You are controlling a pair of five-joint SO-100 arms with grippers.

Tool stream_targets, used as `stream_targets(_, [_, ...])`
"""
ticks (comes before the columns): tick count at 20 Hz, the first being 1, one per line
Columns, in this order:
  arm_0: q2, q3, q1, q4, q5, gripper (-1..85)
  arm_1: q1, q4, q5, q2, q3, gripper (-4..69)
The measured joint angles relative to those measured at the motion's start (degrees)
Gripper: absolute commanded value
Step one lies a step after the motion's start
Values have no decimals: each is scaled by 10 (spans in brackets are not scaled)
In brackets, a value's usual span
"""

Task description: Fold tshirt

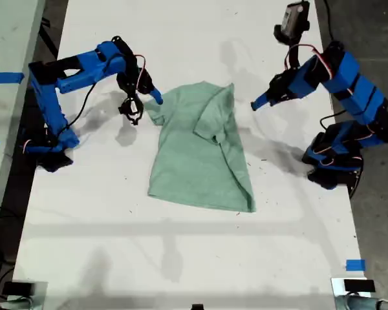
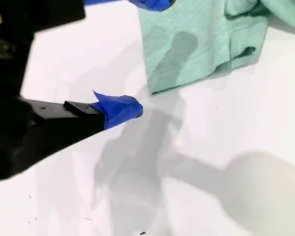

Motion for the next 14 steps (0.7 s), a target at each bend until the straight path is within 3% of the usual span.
stream_targets(4, [-134, -98, -1, 10, 4, 252, 0, 0, 4, 45, 39, 220])
stream_targets(6, [-179, -151, -1, 27, 11, 55, 0, 0, 4, 68, 58, 220])
stream_targets(7, [-188, -171, -1, 30, 5, 1, 0, 0, 4, 78, 67, 220])
stream_targets(14, [-179, -175, -20, 60, 3, 1, 5, 0, 4, 119, 112, 221])
